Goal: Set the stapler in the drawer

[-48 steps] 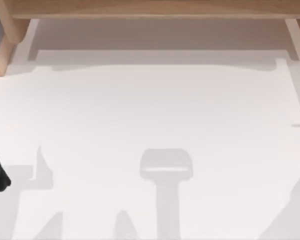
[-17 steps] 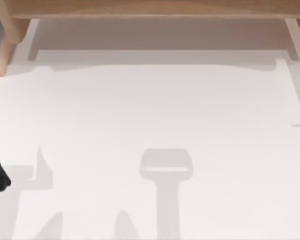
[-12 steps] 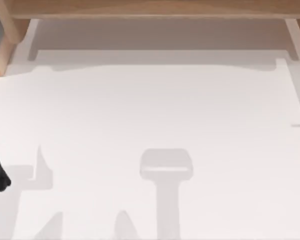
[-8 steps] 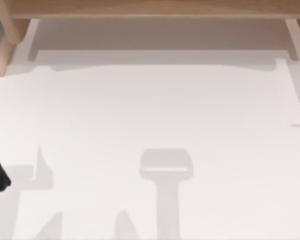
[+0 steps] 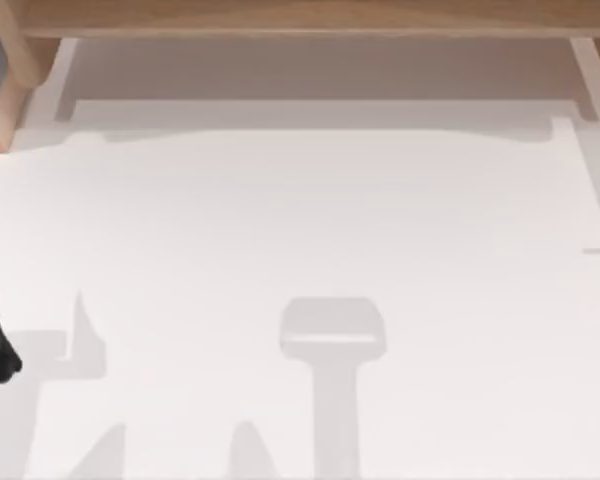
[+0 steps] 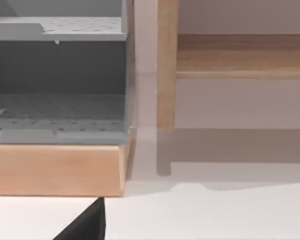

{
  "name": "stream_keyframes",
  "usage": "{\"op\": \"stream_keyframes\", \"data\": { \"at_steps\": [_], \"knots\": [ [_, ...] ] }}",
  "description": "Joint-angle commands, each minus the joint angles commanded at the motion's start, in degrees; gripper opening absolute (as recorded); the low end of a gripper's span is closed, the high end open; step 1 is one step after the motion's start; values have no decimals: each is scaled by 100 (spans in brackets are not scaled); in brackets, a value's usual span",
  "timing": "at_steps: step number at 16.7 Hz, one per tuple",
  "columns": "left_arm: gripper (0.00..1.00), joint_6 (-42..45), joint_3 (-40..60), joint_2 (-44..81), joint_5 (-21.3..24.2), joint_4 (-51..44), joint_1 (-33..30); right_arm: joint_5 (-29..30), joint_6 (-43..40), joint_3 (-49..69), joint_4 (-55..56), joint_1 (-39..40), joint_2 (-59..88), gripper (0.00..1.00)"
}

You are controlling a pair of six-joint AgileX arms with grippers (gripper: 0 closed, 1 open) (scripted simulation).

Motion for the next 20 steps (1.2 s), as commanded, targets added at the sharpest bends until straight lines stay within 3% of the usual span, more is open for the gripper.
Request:
{"op": "stream_keyframes", "data": {
  "at_steps": [10,20],
  "knots": [
    [100,0,0,0,0,0,0,40,5,85,-62,44,39,0],
    [100,0,0,0,0,0,0,682,2,1257,-817,662,485,0]
  ]
}}
